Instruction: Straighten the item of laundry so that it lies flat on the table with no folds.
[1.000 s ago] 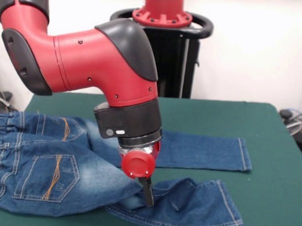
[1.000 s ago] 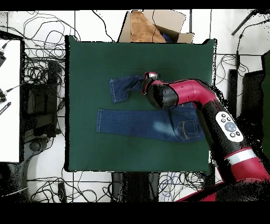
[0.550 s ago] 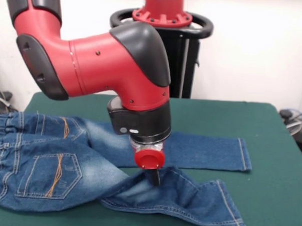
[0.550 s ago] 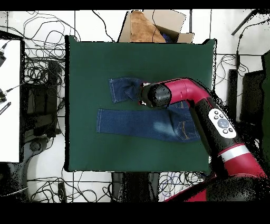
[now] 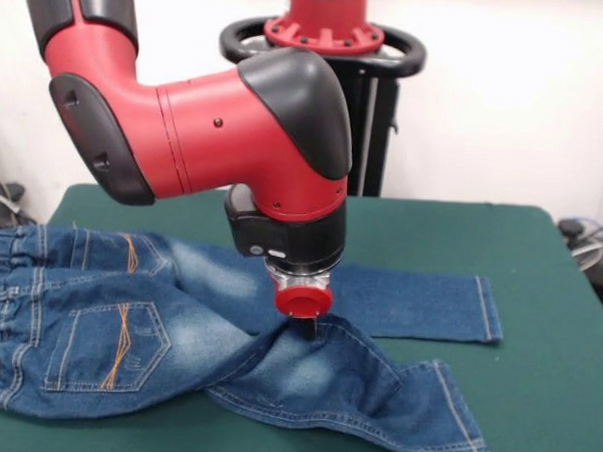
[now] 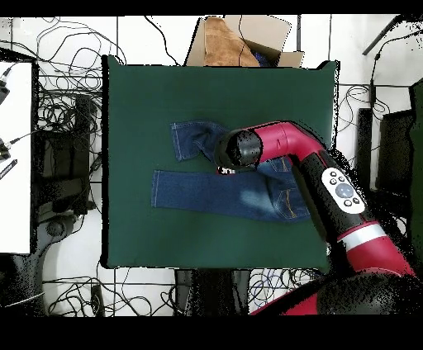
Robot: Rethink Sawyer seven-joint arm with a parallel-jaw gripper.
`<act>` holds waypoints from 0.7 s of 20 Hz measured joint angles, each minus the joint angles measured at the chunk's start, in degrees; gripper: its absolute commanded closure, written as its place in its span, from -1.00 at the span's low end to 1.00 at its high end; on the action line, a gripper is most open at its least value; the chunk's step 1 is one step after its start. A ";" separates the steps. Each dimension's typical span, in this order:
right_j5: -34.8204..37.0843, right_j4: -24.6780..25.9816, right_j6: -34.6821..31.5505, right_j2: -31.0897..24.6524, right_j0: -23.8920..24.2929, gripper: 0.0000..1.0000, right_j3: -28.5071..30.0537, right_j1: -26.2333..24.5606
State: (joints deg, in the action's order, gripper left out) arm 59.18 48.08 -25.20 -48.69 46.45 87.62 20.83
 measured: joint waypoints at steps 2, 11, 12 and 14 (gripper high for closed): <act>0.29 0.00 0.00 0.00 0.00 1.00 -0.02 0.00; 5.31 -0.25 0.01 0.01 -0.09 1.00 -0.55 -0.01; 6.31 -0.39 0.01 0.01 -0.12 1.00 -0.62 -0.01; 8.90 -0.79 0.06 0.01 -0.22 1.00 -0.66 -0.01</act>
State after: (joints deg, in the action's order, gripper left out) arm 68.08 47.28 -25.14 -48.68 46.23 86.95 20.82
